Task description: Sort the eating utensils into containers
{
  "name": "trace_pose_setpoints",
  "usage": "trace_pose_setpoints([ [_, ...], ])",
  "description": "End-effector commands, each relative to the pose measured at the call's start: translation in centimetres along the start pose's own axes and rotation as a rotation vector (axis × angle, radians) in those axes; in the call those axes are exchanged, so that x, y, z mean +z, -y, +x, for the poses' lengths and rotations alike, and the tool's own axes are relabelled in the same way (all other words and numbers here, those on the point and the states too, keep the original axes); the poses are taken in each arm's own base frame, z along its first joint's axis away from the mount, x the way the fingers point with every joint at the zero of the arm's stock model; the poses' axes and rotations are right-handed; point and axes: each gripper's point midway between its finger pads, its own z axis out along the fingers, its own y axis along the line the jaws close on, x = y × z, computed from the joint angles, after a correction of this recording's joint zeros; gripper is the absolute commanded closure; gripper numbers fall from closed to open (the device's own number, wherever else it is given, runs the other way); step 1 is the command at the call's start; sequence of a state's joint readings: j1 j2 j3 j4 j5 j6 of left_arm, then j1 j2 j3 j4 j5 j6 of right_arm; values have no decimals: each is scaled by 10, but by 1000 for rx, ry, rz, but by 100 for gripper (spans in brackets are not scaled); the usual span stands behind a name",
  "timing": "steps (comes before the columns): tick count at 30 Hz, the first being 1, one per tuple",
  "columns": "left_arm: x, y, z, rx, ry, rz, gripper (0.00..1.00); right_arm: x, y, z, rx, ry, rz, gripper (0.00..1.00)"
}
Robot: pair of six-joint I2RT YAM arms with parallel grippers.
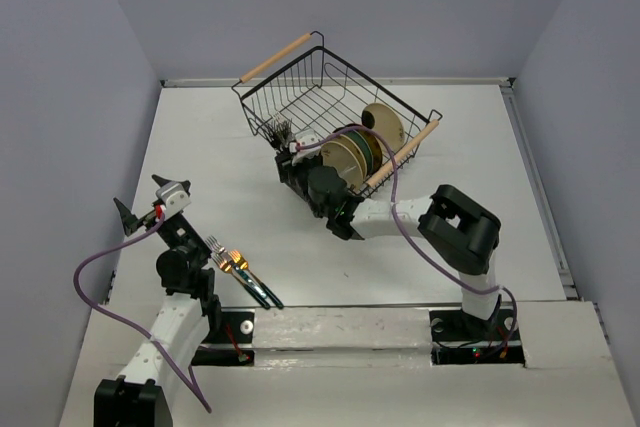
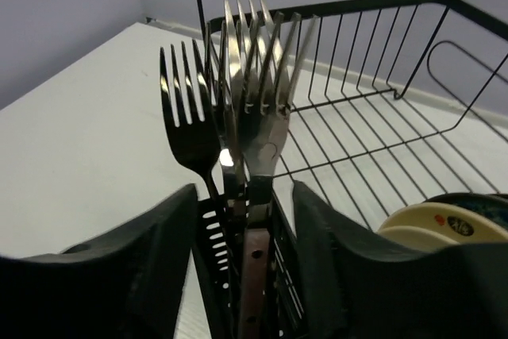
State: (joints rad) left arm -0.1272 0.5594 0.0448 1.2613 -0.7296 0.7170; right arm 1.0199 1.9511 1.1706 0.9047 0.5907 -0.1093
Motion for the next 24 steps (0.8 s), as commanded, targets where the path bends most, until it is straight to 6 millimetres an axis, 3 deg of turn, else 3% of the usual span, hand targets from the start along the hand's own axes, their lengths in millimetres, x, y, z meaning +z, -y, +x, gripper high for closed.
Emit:
trace_pose_setpoints([
  [1, -28, -2, 44, 31, -31, 18, 1, -3, -1, -11, 63, -27, -8, 30],
  [2, -28, -2, 44, 30, -32, 19, 1, -3, -2, -10, 72, -39, -14, 22],
  [5, -28, -1, 45, 31, -33, 21, 1, -5, -3, -5, 91, -78, -13, 15],
  [8, -28, -2, 44, 28, -31, 18, 1, -8, -2, -1, 94, -106, -13, 13],
  [14, -29, -2, 43, 15, -24, 17, 1, -15, -4, -28, 99, -128, -31, 10],
  [17, -29, -2, 41, 9, -19, 20, 1, -21, -9, -50, 104, -124, -65, 6],
  [18, -29, -2, 41, 9, -20, 18, 1, -27, -13, -47, 82, -167, -82, 4],
  [21, -30, -4, 41, 11, -18, 13, 1, -42, -24, -68, 84, -232, -169, 0],
  [22, -30, -4, 41, 10, -16, 14, 1, -47, -27, -84, 96, -231, -204, 0],
  [24, -30, -2, 40, 8, -13, 21, 1, -66, -38, -74, 87, -317, -291, 0],
])
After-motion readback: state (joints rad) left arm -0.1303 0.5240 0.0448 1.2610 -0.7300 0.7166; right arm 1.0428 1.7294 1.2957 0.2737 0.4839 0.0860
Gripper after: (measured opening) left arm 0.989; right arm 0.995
